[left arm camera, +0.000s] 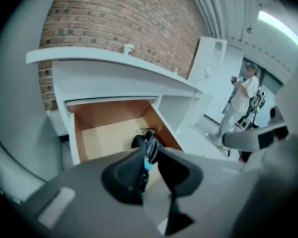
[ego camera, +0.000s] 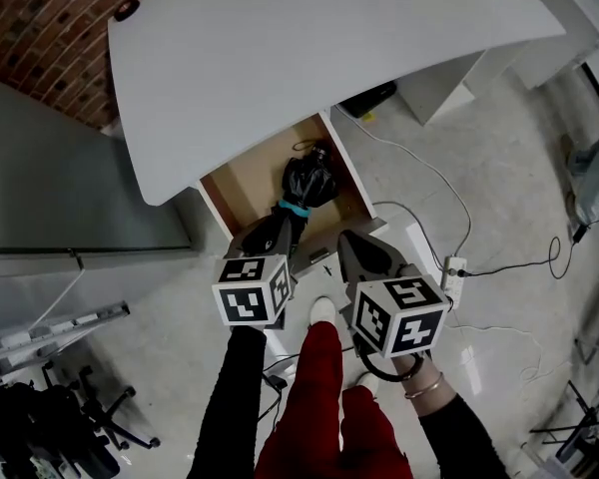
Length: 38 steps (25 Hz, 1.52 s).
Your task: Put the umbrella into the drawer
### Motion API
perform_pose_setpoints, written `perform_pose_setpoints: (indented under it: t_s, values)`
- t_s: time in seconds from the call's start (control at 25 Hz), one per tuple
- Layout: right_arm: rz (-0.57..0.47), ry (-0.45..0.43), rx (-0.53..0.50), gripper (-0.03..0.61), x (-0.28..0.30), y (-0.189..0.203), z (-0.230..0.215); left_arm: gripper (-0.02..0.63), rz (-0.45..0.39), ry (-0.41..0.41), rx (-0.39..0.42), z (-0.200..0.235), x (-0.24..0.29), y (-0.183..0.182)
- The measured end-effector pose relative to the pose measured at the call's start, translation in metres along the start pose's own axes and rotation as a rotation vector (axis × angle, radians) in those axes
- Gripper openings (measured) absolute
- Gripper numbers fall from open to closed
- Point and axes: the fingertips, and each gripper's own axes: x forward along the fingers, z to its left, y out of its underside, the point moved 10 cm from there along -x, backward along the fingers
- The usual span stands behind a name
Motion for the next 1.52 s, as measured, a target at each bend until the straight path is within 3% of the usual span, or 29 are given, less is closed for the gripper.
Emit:
perform_pose_setpoints:
  t_s: [0.48,1.0,1.52]
  values:
    - [-0.113,-0.086,-0.087,0.002,-0.055,-0.004,0.025,0.006,-0.141,-0.037,-0.01,-0.017,-0.093,0.001]
    - [-0.286,-0.165,-0.181,0.002,-0.131,-0.008,0.049,0.005,-0.306,-0.023,-0.048,-0.052,-0.184,0.011]
    - [-0.411,-0.186,-0.27,0.002,-0.214,-0.009,0.077,0.005,-0.49,-0.033,0.005,-0.094,-0.281,0.004]
